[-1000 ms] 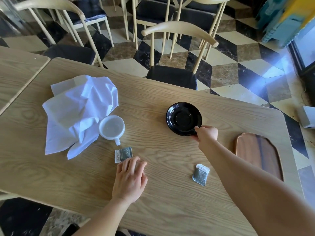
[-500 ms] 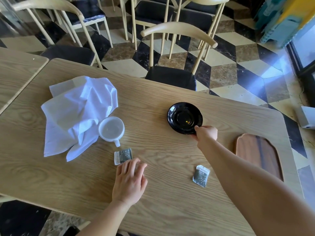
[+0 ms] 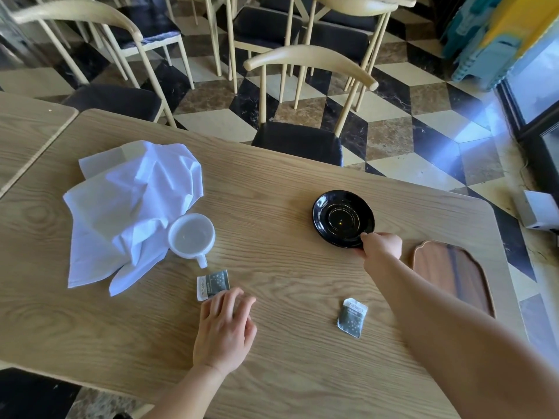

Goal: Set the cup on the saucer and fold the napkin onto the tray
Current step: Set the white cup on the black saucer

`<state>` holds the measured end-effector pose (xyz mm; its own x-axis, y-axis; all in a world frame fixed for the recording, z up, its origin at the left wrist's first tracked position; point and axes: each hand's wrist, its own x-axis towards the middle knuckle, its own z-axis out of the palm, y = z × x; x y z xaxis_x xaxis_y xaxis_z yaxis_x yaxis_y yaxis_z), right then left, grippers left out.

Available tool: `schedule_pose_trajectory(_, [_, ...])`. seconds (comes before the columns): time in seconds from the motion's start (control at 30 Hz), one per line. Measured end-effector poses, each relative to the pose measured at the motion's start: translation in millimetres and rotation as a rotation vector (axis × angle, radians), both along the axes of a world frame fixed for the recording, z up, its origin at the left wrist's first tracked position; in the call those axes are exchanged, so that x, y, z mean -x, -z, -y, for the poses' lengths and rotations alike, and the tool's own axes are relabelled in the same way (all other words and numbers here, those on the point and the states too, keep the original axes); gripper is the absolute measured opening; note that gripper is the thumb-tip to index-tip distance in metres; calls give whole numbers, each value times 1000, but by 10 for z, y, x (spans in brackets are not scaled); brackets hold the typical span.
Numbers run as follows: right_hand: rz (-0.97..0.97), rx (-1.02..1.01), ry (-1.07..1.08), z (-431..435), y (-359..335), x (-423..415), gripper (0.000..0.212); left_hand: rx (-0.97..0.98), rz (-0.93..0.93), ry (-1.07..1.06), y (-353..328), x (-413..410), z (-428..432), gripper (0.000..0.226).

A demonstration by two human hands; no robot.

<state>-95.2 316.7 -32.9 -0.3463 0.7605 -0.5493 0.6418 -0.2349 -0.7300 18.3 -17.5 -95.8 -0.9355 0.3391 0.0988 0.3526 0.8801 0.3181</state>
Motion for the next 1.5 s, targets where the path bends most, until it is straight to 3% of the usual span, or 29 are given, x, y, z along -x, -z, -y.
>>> schedule_pose_trajectory(0.4, [60,-83,-3,-296,24,-210,23,19,19,-4,16,-2,10,33])
schedule_pose_trajectory(0.7, [122,-160,-126,-332,18,-239,16,31,14,-4,31,-4,13,32])
schedule_pose_trajectory(0.83, [188,-340,-327,-290,-42,-219,23,36,17,-5,37,-2,12,32])
schedule_pose_trajectory(0.93, [231,-525,-429,-245,-122,-224,43,31,7,1,39,1,13,32])
schedule_pose_trajectory(1.1, [1,-735,-644,131,-263,-183,34,13,-19,15,28,-2,10,32])
schedule_pose_trajectory(1.27, [-205,-673,-914,924,-373,-121,16,5,-17,0,9,-7,3,34])
schedule_pose_trajectory(1.4, [-235,-528,-1078,1618,-347,-100,10,-2,-9,-4,-16,-7,-3,34])
schedule_pose_trajectory(1.5, [-190,-419,-1211,2090,-262,-78,19,2,-7,-9,-35,-7,-5,32])
